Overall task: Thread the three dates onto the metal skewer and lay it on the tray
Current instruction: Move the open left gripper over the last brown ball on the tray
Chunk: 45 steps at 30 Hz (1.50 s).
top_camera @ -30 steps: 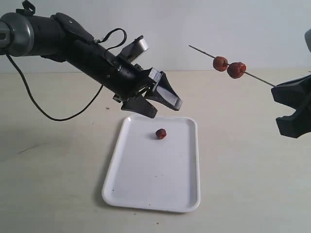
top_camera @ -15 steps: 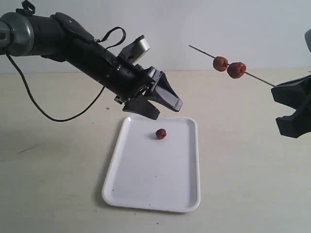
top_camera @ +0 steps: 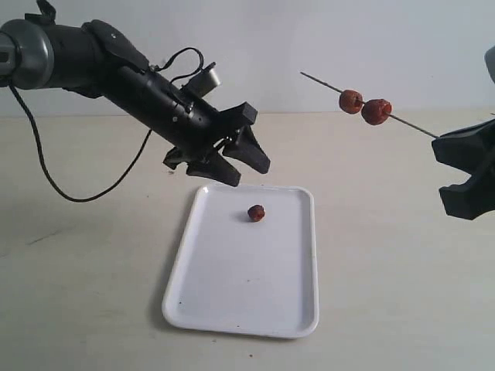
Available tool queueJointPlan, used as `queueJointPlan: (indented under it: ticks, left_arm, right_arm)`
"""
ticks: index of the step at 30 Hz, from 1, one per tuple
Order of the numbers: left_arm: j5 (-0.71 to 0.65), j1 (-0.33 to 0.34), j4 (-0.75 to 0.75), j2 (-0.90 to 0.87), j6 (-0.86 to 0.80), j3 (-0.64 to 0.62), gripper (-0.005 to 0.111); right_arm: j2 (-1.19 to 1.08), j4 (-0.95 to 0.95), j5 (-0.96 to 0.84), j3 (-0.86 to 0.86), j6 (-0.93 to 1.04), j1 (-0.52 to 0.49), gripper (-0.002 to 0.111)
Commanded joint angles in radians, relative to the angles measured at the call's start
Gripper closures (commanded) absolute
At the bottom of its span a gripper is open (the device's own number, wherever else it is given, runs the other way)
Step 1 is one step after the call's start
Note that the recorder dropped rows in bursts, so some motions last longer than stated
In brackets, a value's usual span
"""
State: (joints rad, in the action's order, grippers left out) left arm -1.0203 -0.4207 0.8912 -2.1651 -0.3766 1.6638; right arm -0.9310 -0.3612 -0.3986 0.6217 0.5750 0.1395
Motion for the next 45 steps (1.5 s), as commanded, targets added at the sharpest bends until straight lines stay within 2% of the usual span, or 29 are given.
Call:
queueJointPlan:
  ticks: [1,6,9,13,15,17,22,30,45]
  left_arm:
    - [0.006,0.000,-0.097,0.006,0.109,0.047,0.047]
    - [-0.013,-0.026,-0.170,0.006,0.203,0.088,0.047]
    - [-0.015,-0.063,-0.278,0.006,0.237,0.127,0.047]
    - [-0.025,-0.116,-0.489,0.006,0.406,0.174,0.047]
    - [-0.011,-0.134,-0.526,0.006,0.468,0.180,0.048]
    - [0.003,-0.143,-0.517,0.002,0.472,0.184,0.048]
    - [-0.010,-0.151,-0.494,-0.025,0.498,0.188,0.058]
    - [-0.017,-0.151,-0.424,-0.058,0.450,0.188,0.046]
    - [0.016,-0.151,-0.401,-0.061,0.406,0.188,0.046]
  right_arm:
    - [0.008,0.005,0.004,-0.005,0.000,-0.005,0.108]
    - [0.008,0.005,0.004,-0.005,0.000,-0.005,0.108]
    - [0.008,0.005,-0.002,-0.005,0.000,-0.005,0.108]
    - [0.008,0.005,-0.007,-0.005,0.000,-0.005,0.108]
    - [0.008,0.005,-0.013,-0.005,0.000,-0.005,0.108]
    - [0.008,0.005,-0.017,-0.005,0.000,-0.005,0.108]
    - [0.008,0.005,-0.020,-0.005,0.000,-0.005,0.108]
    - [0.008,0.005,-0.020,-0.005,0.000,-0.005,0.108]
    - [0.008,0.003,-0.020,-0.005,0.000,-0.005,0.108]
